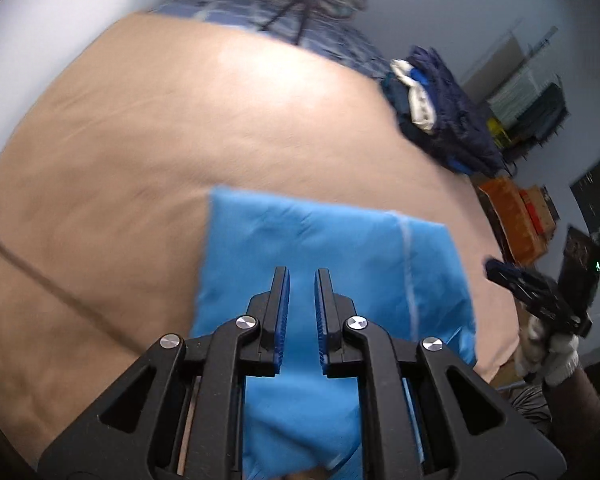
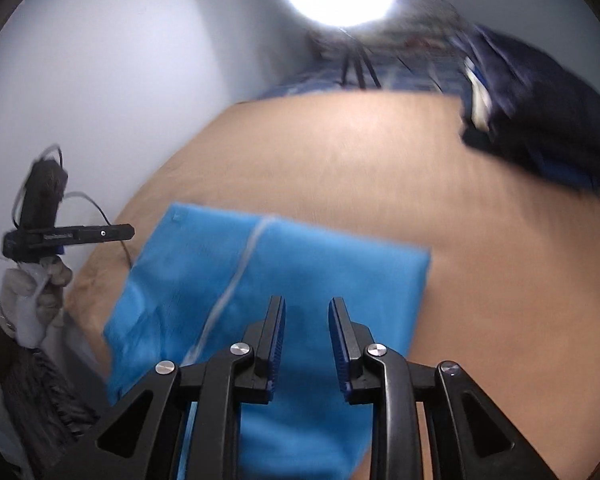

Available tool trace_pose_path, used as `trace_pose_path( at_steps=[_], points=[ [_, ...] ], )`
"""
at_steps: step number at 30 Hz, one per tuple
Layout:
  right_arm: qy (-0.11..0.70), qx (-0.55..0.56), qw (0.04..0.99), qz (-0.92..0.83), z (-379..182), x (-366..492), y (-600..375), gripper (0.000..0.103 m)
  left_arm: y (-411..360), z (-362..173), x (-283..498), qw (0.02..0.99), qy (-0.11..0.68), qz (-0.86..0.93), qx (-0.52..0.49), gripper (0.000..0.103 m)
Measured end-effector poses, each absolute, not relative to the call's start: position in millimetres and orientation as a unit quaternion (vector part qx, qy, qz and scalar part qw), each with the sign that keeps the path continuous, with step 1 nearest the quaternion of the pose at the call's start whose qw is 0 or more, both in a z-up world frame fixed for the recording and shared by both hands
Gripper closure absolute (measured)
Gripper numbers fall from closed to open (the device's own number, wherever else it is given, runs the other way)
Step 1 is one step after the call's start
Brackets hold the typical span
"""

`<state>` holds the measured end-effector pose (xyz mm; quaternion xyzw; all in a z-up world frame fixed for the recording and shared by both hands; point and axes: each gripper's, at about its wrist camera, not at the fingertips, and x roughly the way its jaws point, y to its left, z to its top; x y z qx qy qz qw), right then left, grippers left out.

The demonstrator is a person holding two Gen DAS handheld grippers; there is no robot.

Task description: Fold large clothes

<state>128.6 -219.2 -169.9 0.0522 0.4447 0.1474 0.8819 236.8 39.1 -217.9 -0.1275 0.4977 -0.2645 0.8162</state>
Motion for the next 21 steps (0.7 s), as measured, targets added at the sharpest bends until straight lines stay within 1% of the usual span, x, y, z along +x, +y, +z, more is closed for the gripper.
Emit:
trace_pose_path(
  at_steps=[4,9,11,12,14,16,18,21],
  points=[
    [0.462,0.031,0.871,0.164,-182.7,176.1,-199.1,0.080,-1.5,-220.6,263.9,0.813,0.501,-0.283,-0.090,0.093],
    [0.483,-0.002,0.857,0.181,-203.8,207.8,-176.7,0.080,-32.4,-248.6,290.7,0.803,0.521,-0.284,-0.061,0.093],
    [0.496,-0.016,0.849,0.182,-217.2,213.6,-171.2,0.080,-36.0,-264.5,294.7,0.801,0.531,-0.275,-0.043,0.093],
    [0.503,-0.021,0.846,0.178,-223.6,213.2,-169.3,0.082,-36.3,-273.5,297.5,0.797,0.538,-0.271,-0.042,0.093],
    [0.517,-0.031,0.837,0.174,-240.7,215.6,-169.1,0.082,-32.4,-285.6,301.1,0.791,0.545,-0.272,-0.055,0.094],
    [0.513,-0.033,0.839,0.178,-247.6,211.6,-169.9,0.082,-25.8,-291.9,304.0,0.787,0.544,-0.278,-0.083,0.095],
    [0.519,-0.023,0.836,0.180,-244.3,209.3,-173.7,0.083,-22.1,-290.6,304.6,0.786,0.546,-0.279,-0.084,0.097],
    [0.511,0.002,0.841,0.180,-229.5,199.4,-189.8,0.082,-12.2,-275.9,294.5,0.796,0.533,-0.276,-0.080,0.097]
  ],
)
